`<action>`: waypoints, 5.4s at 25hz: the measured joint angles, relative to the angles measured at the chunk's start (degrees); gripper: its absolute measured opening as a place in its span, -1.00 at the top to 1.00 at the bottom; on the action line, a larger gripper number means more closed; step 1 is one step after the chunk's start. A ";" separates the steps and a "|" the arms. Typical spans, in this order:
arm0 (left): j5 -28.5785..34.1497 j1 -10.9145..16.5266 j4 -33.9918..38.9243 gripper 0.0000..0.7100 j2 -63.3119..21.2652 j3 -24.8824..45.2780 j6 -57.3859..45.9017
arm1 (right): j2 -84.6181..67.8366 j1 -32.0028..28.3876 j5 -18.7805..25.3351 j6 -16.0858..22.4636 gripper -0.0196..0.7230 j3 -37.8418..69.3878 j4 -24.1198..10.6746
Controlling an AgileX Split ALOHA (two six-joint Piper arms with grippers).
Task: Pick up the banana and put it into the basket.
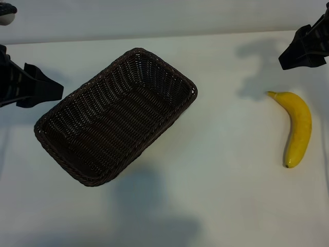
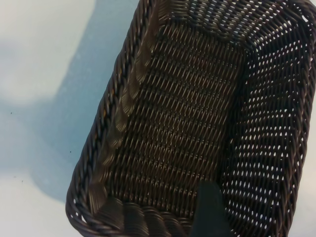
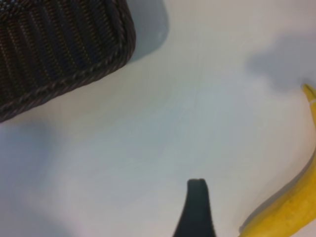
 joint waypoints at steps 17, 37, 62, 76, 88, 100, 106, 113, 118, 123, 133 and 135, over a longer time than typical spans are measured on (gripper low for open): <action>-1.44 0.00 1.36 -0.52 0.00 0.00 6.71 | 0.00 0.00 0.00 0.00 -0.66 0.00 0.00; 0.36 0.00 -11.55 -0.52 0.00 0.00 5.69 | 0.00 0.00 0.00 0.00 -0.66 0.00 0.00; -14.92 -6.76 20.55 -0.53 -14.09 23.42 -57.93 | 0.00 0.00 0.00 0.00 -0.66 0.00 0.00; -17.08 -6.76 37.95 -0.53 -14.09 26.86 -78.31 | 0.00 0.00 0.00 -0.04 -0.66 0.00 0.00; -24.35 -6.76 44.27 -0.54 -13.06 33.09 -88.78 | 0.00 0.00 -0.05 -0.04 -0.65 0.00 0.00; -30.28 -6.76 42.48 -0.54 -8.09 33.14 -90.70 | 0.00 0.00 -0.05 -0.04 -0.65 0.00 0.00; -33.63 -6.76 38.57 -0.54 -6.55 33.14 -90.85 | 0.00 0.00 -0.10 -0.06 -0.65 0.00 0.00; -34.40 -6.76 37.36 -0.54 -4.42 33.14 -90.80 | 0.00 0.00 -0.10 -0.06 -0.65 0.00 0.00; -35.06 -6.76 37.00 -0.54 -1.63 33.14 -90.80 | 0.00 0.00 -0.10 -0.19 -0.65 0.00 0.00; -40.55 -6.76 35.21 -0.54 2.44 33.08 -90.84 | 0.00 0.00 -0.05 -0.19 -0.65 0.00 0.00; -44.71 -6.76 34.20 -0.54 4.32 32.85 -90.12 | 0.00 0.00 -0.05 -0.24 -0.65 0.00 0.00; -44.71 -6.88 34.20 -0.54 3.94 32.85 -89.62 | 0.00 0.00 -0.05 -0.24 -0.65 0.00 0.00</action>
